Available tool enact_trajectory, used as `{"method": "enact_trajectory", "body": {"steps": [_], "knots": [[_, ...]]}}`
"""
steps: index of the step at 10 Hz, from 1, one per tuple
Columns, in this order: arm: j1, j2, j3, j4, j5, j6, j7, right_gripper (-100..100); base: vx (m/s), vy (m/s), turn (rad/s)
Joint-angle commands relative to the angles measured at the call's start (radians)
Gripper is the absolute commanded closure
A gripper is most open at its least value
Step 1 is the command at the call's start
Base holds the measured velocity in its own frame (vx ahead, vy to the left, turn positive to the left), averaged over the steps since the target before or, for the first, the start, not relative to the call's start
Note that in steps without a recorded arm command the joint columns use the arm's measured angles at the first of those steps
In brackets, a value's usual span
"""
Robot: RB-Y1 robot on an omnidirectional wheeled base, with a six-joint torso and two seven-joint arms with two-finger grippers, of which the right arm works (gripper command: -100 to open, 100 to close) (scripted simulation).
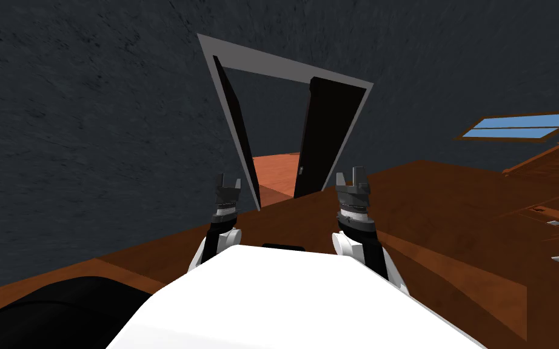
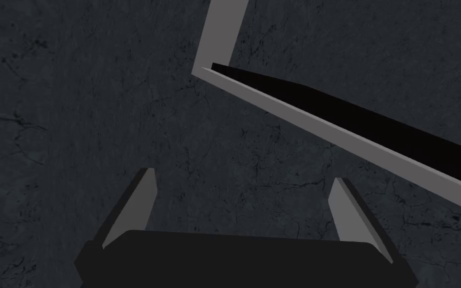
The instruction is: Push the door open
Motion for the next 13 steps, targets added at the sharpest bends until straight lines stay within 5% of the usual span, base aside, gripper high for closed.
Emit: {"method": "enact_trajectory", "body": {"steps": [1,13], "knots": [[-0.011,-0.004,-0.001,0.032,0.003,-0.006,-0.007,-100,0.170,-0.018,0.002],[-0.100,-0.027,-0.011,0.287,0.028,-0.058,-0.060,-100,0.086,-0.034,0.022]]}}
